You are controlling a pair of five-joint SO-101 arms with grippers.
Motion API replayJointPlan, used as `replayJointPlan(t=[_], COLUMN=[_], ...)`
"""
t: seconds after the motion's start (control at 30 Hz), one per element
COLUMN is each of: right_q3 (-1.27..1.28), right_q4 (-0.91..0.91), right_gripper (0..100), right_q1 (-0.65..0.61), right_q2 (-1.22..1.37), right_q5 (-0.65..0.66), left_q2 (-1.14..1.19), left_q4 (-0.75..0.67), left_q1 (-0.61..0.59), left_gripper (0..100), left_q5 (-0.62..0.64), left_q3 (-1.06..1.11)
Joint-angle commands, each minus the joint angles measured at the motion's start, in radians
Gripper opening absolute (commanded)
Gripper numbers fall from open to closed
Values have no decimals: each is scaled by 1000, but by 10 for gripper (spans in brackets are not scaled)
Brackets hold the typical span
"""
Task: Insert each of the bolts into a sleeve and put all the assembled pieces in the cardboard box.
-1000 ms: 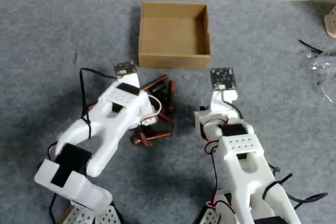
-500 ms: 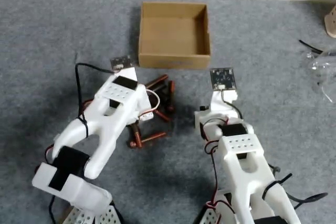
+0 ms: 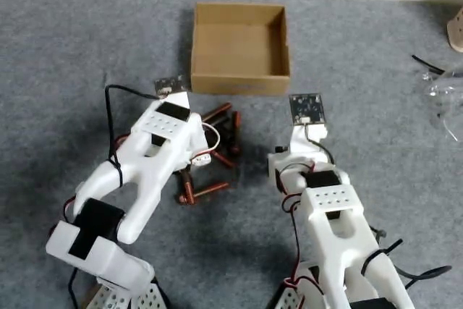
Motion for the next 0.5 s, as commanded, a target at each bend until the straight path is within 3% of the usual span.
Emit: replayJointPlan(t=[0.0,0.3,0.47], right_q3=[-5,-5,-5], right_q4=[-33,-33,-33], right_gripper=[4,4,4], right_q1=[12,12,12], right_q2=[-28,-28,-28], right_q5=[11,11,11], left_q2=[-116,-392,-588], left_q4=[40,31,-87], left_q1=[-16,-15,-16], left_gripper=[5,5,5], left_q5=[-46,-186,-238], left_q3=[-16,139,289])
